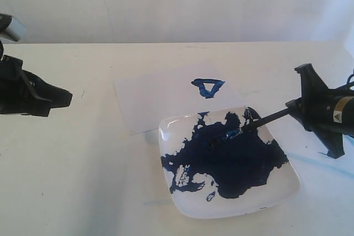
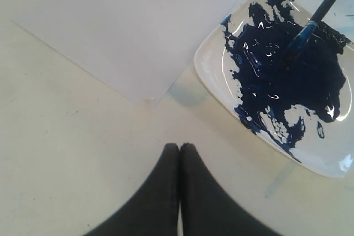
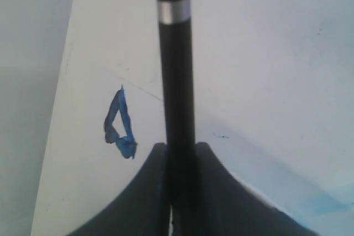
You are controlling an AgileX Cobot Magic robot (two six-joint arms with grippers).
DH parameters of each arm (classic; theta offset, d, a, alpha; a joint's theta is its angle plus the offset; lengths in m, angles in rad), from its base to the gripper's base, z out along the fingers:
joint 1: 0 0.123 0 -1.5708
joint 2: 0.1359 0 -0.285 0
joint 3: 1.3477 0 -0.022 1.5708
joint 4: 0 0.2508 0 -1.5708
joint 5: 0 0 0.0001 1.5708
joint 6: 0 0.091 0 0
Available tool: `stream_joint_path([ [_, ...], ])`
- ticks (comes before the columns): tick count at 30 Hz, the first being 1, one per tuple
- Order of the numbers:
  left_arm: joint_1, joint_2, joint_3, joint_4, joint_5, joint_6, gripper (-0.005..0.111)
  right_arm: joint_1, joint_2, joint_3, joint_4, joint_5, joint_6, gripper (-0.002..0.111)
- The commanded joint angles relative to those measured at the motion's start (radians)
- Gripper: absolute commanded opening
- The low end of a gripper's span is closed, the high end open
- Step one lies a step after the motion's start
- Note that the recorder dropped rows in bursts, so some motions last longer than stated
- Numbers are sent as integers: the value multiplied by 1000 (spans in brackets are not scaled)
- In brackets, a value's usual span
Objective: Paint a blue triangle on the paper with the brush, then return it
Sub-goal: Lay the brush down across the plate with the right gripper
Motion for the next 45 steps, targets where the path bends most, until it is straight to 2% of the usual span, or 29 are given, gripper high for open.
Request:
stream_joint_path([
  [1, 1, -11, 7, -22, 14, 0, 0, -11, 55, 4, -17, -14, 15, 0],
  [9, 1, -11, 7, -30, 19, -2, 0, -17, 159, 4, -38, -193, 92, 0],
  [17, 1, -11, 7, -33, 21, 0, 0, -49, 189, 4, -61, -180, 95, 0],
  [25, 1, -11, 7, -33, 21, 0, 0, -60, 212, 4, -103, -233, 103, 13],
  [33, 1, -11, 7, -33, 23, 0, 0, -60, 238, 4, -111, -251, 117, 14],
  [37, 1, -11, 7, -33, 22, 0, 0, -60, 238, 4, -111, -216, 117, 25],
  [41, 1, -11, 7, -52, 32, 25, 0, -60, 238, 4, -115, -216, 117, 29],
  [45, 1, -11, 7, -52, 39, 25, 0, -60, 238, 4, -115, -216, 93, 40],
])
